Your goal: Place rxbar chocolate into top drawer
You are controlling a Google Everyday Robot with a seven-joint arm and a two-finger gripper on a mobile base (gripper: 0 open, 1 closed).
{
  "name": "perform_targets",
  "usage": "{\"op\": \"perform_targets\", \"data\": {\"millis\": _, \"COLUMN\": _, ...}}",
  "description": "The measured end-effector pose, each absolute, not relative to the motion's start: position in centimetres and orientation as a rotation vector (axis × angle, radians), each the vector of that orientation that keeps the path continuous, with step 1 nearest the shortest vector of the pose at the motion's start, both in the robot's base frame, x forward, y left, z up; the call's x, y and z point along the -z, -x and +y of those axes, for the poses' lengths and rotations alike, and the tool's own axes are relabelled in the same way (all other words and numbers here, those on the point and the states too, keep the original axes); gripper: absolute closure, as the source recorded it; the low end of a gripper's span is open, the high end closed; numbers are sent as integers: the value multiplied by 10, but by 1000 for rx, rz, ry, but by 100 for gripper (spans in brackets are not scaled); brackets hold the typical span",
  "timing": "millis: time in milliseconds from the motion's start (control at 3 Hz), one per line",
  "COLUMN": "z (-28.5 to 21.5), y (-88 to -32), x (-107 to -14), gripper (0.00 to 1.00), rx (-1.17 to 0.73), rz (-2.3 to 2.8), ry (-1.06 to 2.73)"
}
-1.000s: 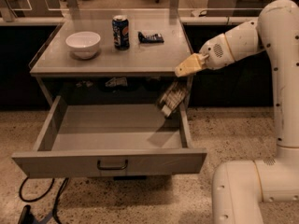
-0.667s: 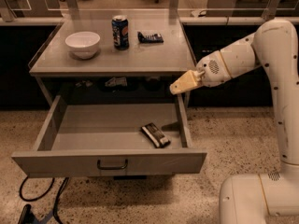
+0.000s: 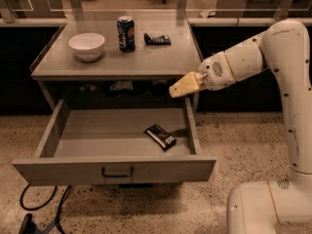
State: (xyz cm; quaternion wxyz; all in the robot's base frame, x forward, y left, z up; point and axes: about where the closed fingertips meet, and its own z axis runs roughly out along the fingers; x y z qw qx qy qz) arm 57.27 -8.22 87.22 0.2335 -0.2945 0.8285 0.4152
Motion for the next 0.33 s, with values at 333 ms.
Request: {"op": "perform_targets", "data": {"millis": 333, "z": -82, "y": -573, "x": -872, "gripper": 58, "rx": -1140, "rz": 2275, "ry": 809}}
